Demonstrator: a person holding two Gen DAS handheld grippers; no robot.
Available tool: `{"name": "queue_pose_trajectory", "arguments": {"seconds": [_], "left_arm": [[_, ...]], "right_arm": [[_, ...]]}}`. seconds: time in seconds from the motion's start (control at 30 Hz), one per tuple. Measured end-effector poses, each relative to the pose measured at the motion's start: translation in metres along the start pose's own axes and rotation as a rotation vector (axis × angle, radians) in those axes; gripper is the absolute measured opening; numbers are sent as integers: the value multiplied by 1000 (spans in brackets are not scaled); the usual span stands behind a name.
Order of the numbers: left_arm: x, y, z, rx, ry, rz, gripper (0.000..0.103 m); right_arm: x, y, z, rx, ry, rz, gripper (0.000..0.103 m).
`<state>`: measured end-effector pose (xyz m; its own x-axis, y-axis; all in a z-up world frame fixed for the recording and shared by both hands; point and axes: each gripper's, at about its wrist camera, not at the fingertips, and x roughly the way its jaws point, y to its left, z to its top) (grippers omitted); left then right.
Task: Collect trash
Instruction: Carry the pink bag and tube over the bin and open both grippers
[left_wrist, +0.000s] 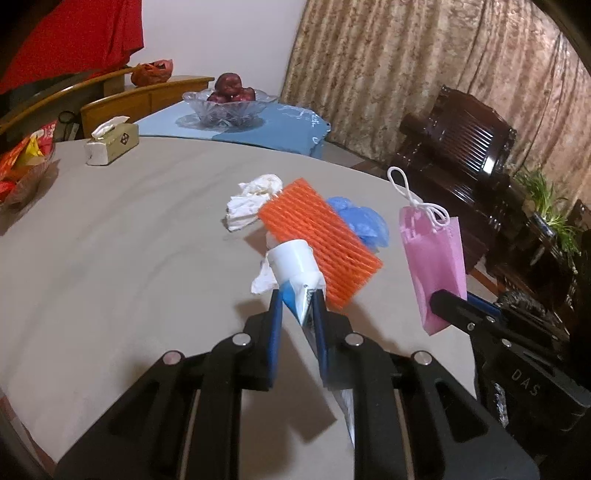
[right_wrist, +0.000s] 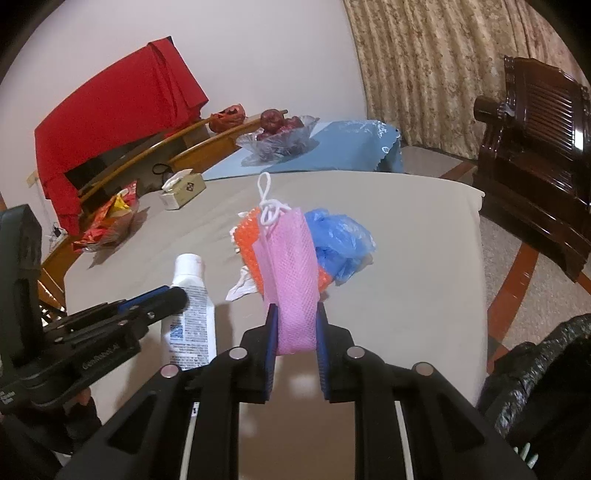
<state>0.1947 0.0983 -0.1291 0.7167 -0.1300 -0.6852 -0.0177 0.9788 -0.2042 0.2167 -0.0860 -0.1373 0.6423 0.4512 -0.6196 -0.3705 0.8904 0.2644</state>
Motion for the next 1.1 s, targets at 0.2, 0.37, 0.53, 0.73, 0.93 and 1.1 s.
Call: {"name": "queue_pose_trajectory", "arguments": {"seconds": [0.2, 0.37, 0.53, 0.73, 0.93, 1.1], "left_arm": [[-9, -4, -5, 0, -1, -9, 15], [-26, -25, -1, 34, -31, -46, 15], [-40, -57, -1, 77, -47, -92, 15], [-50, -108, -6, 147, -57, -173, 15], [-51, -159, -18, 219, -44, -253, 15], [-48, -199, -34, 282, -18, -325, 15]], "right_arm": [[-12, -6, -7, 12, 0, -16, 19], [-35, -12, -5, 21, -35, -33, 19], [-66, -21, -7, 25, -66, -67, 19], [-107, -41, -16, 46, -102, -128, 19], [-152, -74, -35, 93, -124, -220, 19], [-180, -103, -56, 151, -124, -300, 19]]}}
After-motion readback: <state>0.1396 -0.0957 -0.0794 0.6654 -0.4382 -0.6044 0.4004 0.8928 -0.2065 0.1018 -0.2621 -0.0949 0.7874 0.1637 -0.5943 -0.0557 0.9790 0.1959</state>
